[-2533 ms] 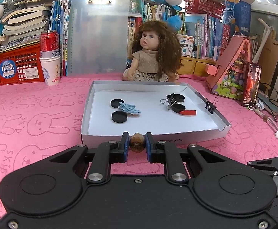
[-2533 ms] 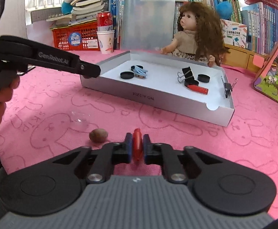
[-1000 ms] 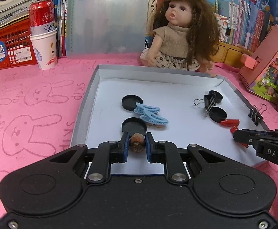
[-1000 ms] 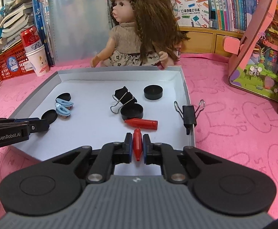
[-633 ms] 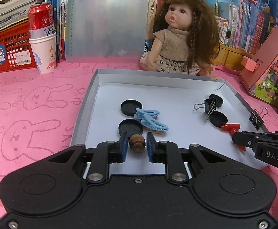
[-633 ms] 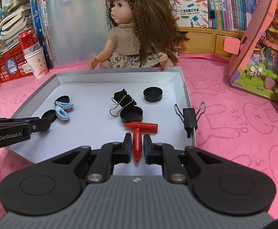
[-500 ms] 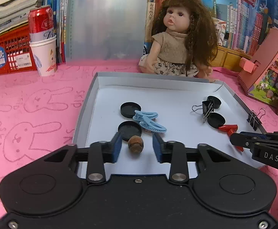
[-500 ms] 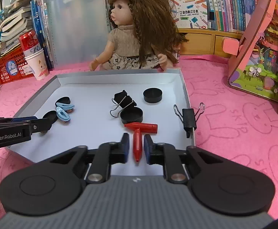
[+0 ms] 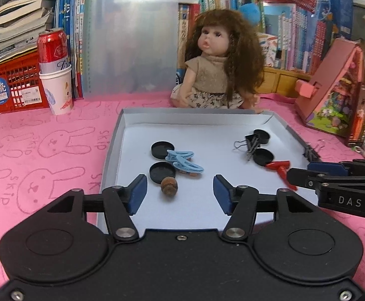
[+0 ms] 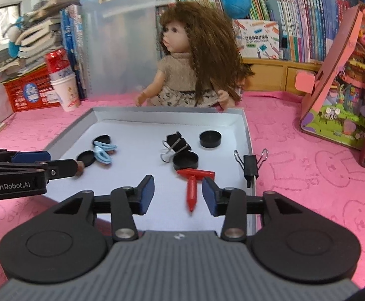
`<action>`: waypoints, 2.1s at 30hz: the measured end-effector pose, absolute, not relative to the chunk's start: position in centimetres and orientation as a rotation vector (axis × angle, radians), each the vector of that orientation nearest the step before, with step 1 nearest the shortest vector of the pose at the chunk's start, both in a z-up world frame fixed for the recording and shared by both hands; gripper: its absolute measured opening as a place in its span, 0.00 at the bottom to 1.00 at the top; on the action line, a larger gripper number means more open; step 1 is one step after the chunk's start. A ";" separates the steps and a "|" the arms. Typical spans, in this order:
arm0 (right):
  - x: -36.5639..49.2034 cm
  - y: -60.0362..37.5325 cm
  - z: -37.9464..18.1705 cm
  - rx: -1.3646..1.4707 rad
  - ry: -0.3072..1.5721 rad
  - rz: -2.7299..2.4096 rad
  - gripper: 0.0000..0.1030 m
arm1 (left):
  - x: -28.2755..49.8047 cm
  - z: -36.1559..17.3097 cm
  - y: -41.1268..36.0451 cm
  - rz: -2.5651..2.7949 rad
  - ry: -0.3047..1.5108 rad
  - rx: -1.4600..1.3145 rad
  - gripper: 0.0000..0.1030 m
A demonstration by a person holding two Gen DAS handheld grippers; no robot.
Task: Organize rigid objects
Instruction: 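Open both grippers to drop the acorn and red cap into the tray, then move both grippers toward the clear plastic dome and the remaining acorn, then close the left gripper on the clear dome while the right gripper grasps the acorn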
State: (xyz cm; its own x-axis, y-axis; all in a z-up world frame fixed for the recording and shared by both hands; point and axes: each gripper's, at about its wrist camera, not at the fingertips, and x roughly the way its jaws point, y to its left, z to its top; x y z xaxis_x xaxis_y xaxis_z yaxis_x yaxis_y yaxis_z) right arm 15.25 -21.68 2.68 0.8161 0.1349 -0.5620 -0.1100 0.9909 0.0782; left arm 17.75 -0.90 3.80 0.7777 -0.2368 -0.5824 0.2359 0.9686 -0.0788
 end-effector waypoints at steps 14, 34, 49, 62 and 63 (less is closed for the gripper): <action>7.5 -20.1 2.8 -0.029 0.520 0.463 0.74 | 9.8 4.0 2.1 -0.351 0.645 -0.032 0.59; 4.1 -16.0 -0.2 -0.185 0.559 0.635 0.73 | 6.8 1.0 1.3 -0.404 0.730 -0.008 0.47; 3.9 -15.9 -0.5 -0.184 0.550 0.608 0.28 | 6.5 0.8 0.9 -0.371 0.696 0.025 0.30; 4.4 -16.7 0.3 -0.137 0.529 0.537 0.28 | 6.5 1.9 0.6 -0.358 0.672 0.025 0.30; 4.5 -16.8 0.5 -0.131 0.527 0.530 0.28 | 6.6 2.1 0.5 -0.357 0.667 0.026 0.30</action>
